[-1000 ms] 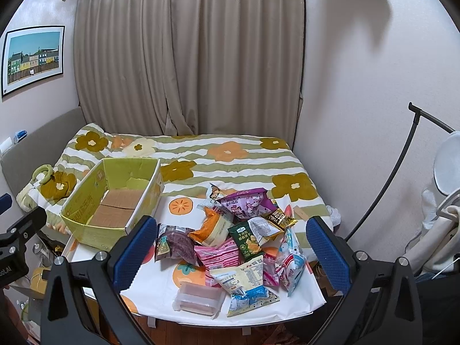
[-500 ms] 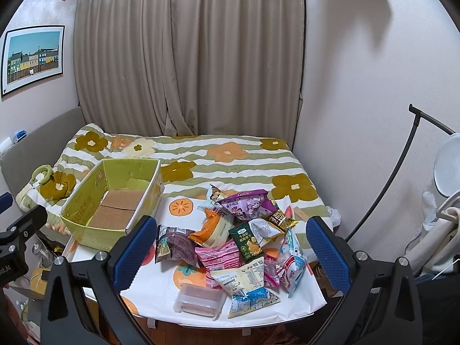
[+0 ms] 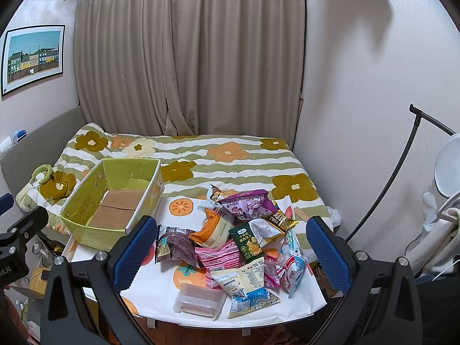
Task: Organize snacks
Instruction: 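Grasp the clear plastic tray with the left tool while the right tool grasps the cream biscuit bag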
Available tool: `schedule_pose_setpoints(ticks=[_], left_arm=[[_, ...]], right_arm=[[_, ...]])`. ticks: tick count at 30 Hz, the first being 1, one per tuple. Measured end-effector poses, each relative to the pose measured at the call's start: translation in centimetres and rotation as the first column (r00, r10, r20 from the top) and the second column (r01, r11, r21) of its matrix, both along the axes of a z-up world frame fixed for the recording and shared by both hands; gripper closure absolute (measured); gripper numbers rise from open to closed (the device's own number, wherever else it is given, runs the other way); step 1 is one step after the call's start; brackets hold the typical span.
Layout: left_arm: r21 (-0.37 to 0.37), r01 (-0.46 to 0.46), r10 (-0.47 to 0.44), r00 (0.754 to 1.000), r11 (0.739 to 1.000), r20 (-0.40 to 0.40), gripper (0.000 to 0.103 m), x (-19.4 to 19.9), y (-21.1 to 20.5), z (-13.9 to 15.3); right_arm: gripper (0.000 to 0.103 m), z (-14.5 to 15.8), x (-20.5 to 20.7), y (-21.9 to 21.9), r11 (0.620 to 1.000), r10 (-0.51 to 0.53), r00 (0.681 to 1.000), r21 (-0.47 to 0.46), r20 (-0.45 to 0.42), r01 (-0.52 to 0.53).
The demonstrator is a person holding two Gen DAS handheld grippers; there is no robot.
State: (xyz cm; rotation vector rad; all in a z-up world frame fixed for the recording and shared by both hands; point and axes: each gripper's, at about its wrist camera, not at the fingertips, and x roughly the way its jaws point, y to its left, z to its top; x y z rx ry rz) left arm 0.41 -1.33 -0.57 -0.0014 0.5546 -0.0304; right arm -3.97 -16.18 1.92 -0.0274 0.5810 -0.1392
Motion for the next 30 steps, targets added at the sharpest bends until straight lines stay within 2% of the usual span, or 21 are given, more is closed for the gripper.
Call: schedule_pose_setpoints(ticks=[6,11,15,21,26,30], left_arm=[[-0.008,0.04,-0.04,0.999,0.999,-0.032,0.0,0.6,-0.3,-0.3],[-0.009,0.168,-0.168,0.982,0.986,-0.082,0.0,2.1,-1.5,-1.9],[-0.02,0.276,-0.275,0.944,0.961,-0.18,0.0,4.1,-3.0,-5.1],[-0.083,0.349,-0.357,0.88,0.933,-0.312,0.0,6.0,-5.8,-10.9],[-0.134,0.35,-0.374,0.837,0.927,-0.4,0.0,6.7,-8.8,-15.4],[-0.148,0.326,-0.357,0.816,0.934,-0.454,0.0,7.3,-11.0,-18.6]], right_arm=[[0.0,0.0,0.0,-0.1,1.0,-0.014,1.0,-0.004,-0.008,0.014],[0.0,-1.0,-0.3,-1.5,0.999,-0.048,0.998,-0.002,-0.039,0.048],[0.0,-2.6,-0.7,-3.0,0.996,-0.089,0.992,-0.008,-0.089,0.089],[0.0,-6.0,-0.9,-5.7,0.995,-0.099,0.982,0.008,-0.163,0.102],[0.0,-8.8,-0.8,-7.0,0.999,-0.023,0.979,0.035,-0.204,0.03],[0.0,-11.3,0.1,-7.8,0.996,0.069,0.969,0.062,-0.236,-0.056]])
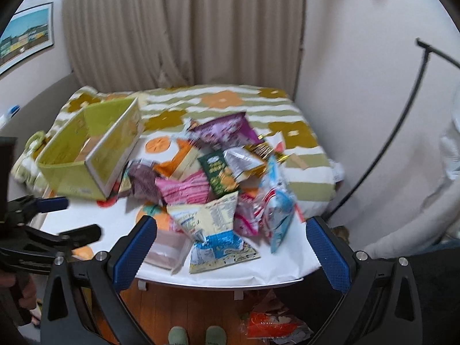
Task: Organize snacks
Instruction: 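Grasp the clear plastic tray with the left tool while the right tool grasps the cream biscuit bag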
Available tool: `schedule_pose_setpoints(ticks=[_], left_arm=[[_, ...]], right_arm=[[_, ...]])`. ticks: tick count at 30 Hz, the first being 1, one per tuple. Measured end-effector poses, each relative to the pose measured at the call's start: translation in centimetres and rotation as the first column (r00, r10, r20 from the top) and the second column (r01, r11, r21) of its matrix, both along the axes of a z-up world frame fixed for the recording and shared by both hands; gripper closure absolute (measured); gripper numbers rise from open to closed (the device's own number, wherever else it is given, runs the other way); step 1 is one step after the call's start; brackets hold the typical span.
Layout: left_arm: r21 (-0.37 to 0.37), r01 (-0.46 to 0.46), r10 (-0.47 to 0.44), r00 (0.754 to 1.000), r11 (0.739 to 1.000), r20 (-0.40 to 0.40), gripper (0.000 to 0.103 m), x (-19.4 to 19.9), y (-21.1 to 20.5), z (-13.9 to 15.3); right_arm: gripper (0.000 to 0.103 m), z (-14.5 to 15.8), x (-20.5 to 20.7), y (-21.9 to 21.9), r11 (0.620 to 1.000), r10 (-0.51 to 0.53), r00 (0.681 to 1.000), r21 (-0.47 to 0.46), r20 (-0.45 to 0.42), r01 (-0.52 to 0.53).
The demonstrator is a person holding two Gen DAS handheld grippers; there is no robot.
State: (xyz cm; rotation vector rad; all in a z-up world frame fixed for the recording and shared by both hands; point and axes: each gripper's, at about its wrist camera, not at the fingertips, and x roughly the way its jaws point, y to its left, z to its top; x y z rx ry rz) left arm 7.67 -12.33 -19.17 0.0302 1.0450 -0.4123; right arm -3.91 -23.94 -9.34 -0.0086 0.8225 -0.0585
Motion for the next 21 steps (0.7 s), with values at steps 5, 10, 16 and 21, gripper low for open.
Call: schedule_pose_setpoints(ticks=[5,10,16,21], left_arm=[[0.01,-0.047,0.048,0.996,0.999,-0.08,0.0,1.1,-2.8,-4.1],[0.071,-0.087,0.095,0.989,0.994,-0.113,0.0,1.8,-4.6,-7.7],[0.099,-0.135,0.147,0.981,0.986,-0.129,0.0,2.8,-5.4,-9.9],[0.123,-0.153,0.171,0.973,0.981,-0.156,0.004,3.1,-5.7,-11.6]], right_arm=[[0.0,-3.1,1.6,-0.4,0.995,0.1,0.994,0.029,-0.046,-0.099],[0.0,-6.1,3.3,-1.0,0.984,0.167,0.981,0.078,-0.095,-0.16],[0.006,-9.1,5.3,-1.3,0.968,0.224,0.965,0.144,-0.139,-0.204],[0.014,-11.0,6.8,-1.0,0.96,0.256,0.951,0.161,-0.173,-0.229]])
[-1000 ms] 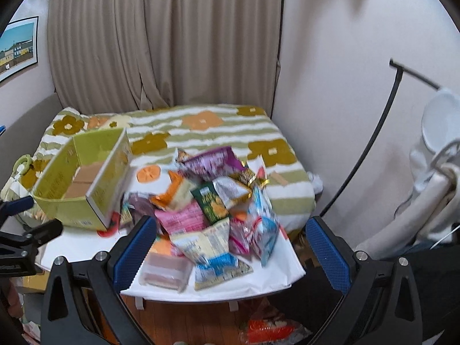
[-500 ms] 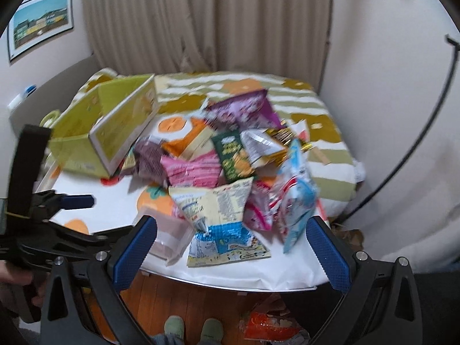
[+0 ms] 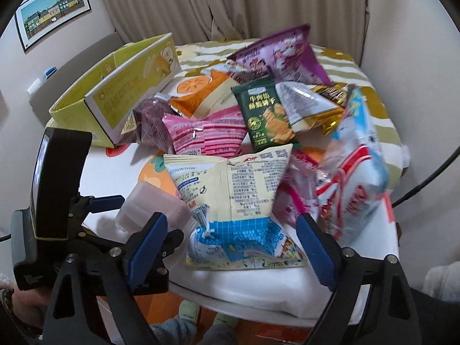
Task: Organize snacks
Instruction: 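Grasp the clear plastic tray with the left tool while the right tool grasps the cream biscuit bag, then carry the tray and biscuit bag into the box and open both tools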
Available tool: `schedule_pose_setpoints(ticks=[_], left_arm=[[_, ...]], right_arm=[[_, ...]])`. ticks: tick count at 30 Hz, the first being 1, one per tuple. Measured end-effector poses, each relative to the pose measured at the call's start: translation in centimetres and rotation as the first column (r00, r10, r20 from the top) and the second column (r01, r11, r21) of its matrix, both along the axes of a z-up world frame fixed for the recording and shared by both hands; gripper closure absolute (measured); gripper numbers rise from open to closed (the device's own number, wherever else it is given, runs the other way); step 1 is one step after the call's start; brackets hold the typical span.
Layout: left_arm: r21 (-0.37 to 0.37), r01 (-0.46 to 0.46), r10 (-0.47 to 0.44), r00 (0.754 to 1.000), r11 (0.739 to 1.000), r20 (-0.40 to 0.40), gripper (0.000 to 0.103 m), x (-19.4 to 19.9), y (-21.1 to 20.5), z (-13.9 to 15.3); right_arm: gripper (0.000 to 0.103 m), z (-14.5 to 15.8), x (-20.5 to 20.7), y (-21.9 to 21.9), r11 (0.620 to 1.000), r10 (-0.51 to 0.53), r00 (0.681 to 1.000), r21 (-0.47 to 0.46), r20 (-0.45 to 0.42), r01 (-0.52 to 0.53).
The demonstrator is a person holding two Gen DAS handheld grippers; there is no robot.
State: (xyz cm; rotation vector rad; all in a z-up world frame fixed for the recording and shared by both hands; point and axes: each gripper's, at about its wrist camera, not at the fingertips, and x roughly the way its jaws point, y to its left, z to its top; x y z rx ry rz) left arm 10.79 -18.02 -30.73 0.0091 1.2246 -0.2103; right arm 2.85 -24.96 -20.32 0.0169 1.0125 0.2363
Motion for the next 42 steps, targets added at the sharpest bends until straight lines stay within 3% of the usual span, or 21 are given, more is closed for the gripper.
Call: schedule_pose_setpoints(ticks=[12,20,26,35,42], left_arm=[[0.009,0.062,-0.062,0.997,0.998,0.035,0.029,-1.6,-0.3,1.1],[-0.003,0.04,-0.04,0.999,0.999,0.03,0.03,-2.5,0.6,2.0],[-0.021,0.026,-0.025,0.998,0.999,0.056,0.03,-3.5,1.9,3.8],[-0.078,-0.03,0.042,0.988,0.996,0.152,0.031,-3.8,4.4,11.0],[-0.126,-0.112,0.142,0.953,0.986,0.269,0.03,-2.1,8.9,18.2]], right_arm=[[0.021,-2.2,1.9,1.1,0.997,0.063,0.998,-0.05,-0.027,-0.064],[0.051,-2.2,2.1,1.8,0.992,0.095,0.995,-0.075,-0.025,-0.097],[0.053,-0.4,0.8,1.6,0.993,0.097,0.995,-0.071,0.008,-0.097],[0.053,5.4,0.4,1.4,0.995,0.095,0.992,-0.048,0.08,-0.091],[0.053,10.9,2.9,2.7,0.995,0.098,0.983,-0.016,0.156,-0.096]])
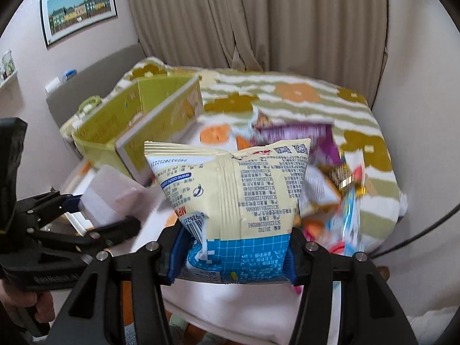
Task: Organize snacks
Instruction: 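Carry the tray and biscuit bag into the box and open both tools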
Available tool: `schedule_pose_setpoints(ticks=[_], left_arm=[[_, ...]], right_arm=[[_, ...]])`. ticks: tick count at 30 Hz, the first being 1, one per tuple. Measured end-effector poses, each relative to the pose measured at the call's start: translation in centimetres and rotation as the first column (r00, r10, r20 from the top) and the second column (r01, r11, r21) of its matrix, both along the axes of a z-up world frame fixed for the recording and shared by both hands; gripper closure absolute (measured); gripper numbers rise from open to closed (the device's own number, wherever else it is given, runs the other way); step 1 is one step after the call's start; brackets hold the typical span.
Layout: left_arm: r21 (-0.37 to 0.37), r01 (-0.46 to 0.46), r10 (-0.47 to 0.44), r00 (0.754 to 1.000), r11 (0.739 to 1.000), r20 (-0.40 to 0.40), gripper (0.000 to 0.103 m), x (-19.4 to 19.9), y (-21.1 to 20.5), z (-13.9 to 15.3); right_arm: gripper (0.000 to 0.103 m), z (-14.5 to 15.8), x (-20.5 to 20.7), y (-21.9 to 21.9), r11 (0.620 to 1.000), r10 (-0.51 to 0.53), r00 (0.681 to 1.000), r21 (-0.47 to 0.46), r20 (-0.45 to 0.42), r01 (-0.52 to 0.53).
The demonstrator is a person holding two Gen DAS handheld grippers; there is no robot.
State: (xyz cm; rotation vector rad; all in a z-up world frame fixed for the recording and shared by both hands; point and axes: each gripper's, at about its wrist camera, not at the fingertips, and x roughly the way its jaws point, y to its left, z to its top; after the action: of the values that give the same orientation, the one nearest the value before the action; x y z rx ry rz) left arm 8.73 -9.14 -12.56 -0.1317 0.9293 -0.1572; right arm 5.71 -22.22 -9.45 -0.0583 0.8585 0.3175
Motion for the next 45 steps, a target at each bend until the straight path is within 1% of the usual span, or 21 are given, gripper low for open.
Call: schedule_pose_setpoints(ticks=[1,3,5,8,10,15,19,22,24,27,30,33,34,35,36,38,42,45], left_arm=[[0.003,-0.015,0.015,1.0,1.0,0.022,0.03,0.5,1.3,1.0],[0.009,-0.04,0.04,0.998,0.999,0.05,0.03,1.6,3.0,2.1],[0.017,-0.065,0.063,0.996,0.998,0.062,0.03,3.2,5.1,2.7],[0.011,-0.091,0.09,0.993,0.996,0.072,0.03,5.0,8.4,3.7],[0.031,-0.106,0.104,0.992,0.994,0.076,0.03,6.7,10.9,4.1],[0.084,-0.101,0.098,0.994,0.991,0.039,0.03,11.3,16.8,3.2],[0.132,-0.065,0.068,0.997,0.989,-0.02,0.03,14.9,20.6,1.1],[0.176,-0.012,0.025,0.997,0.984,-0.07,0.03,16.7,21.7,-1.1],[0.194,0.028,-0.008,0.995,0.981,-0.103,0.03,17.2,21.8,-2.3],[0.201,0.092,-0.063,0.987,0.975,-0.148,0.03,18.4,22.2,-4.3],[0.209,0.151,-0.113,0.977,0.966,-0.181,0.03,19.3,22.3,-5.8],[0.211,0.184,-0.138,0.967,0.96,-0.214,0.029,19.9,22.5,-6.7],[0.214,0.189,-0.141,0.965,0.958,-0.223,0.027,20.1,22.6,-7.0],[0.215,0.194,-0.144,0.963,0.957,-0.229,0.024,20.2,22.7,-7.2],[0.214,0.201,-0.148,0.96,0.956,-0.239,0.019,20.3,22.8,-7.4],[0.217,0.21,-0.159,0.961,0.953,-0.227,0.016,20.2,23.0,-7.1],[0.223,0.21,-0.166,0.965,0.952,-0.202,0.016,19.6,23.3,-6.0],[0.211,0.177,-0.135,0.971,0.961,-0.197,0.016,19.3,23.9,-5.4]], right_arm=[[0.053,0.7,0.7,0.6,1.0,0.006,1.0,0.006,0.009,-0.006],[0.053,1.7,1.7,1.7,1.0,0.014,1.0,0.013,0.026,-0.015],[0.053,2.6,3.0,3.4,1.0,0.023,0.999,0.019,0.044,-0.024],[0.053,3.5,4.4,5.6,0.999,0.036,0.998,0.031,0.061,-0.038],[0.053,4.2,5.8,7.8,0.998,0.045,0.997,0.036,0.068,-0.048],[0.053,4.5,10.0,13.1,0.996,0.06,0.997,0.062,0.056,-0.063],[0.053,3.6,12.7,17.6,0.996,0.051,0.999,0.072,0.009,-0.052],[0.053,2.5,14.2,20.2,0.997,0.031,0.999,0.073,-0.037,-0.029],[0.053,1.8,15.0,21.4,0.998,0.012,0.998,0.065,-0.064,-0.008],[0.053,0.3,16.1,22.8,0.998,-0.03,0.993,0.055,-0.112,0.036],[0.053,-0.4,17.1,23.7,0.996,-0.07,0.987,0.05,-0.146,0.078],[0.053,-1.1,17.6,24.1,0.993,-0.103,0.981,0.041,-0.167,0.111],[0.053,-1.1,17.6,24.2,0.993,-0.109,0.98,0.034,-0.165,0.116],[0.053,-1.1,17.9,24.3,0.993,-0.112,0.979,0.029,-0.167,0.119],[0.053,-1.2,18.1,24.3,0.992,-0.112,0.979,0.032,-0.173,0.119],[0.053,-1.1,18.4,24.3,0.992,-0.11,0.978,0.036,-0.176,0.118],[0.053,-0.7,18.9,24.8,0.997,-0.053,0.987,0.052,-0.154,0.061],[0.053,-0.8,19.7,25.9,0.999,0.018,0.988,0.042,-0.156,-0.011]])
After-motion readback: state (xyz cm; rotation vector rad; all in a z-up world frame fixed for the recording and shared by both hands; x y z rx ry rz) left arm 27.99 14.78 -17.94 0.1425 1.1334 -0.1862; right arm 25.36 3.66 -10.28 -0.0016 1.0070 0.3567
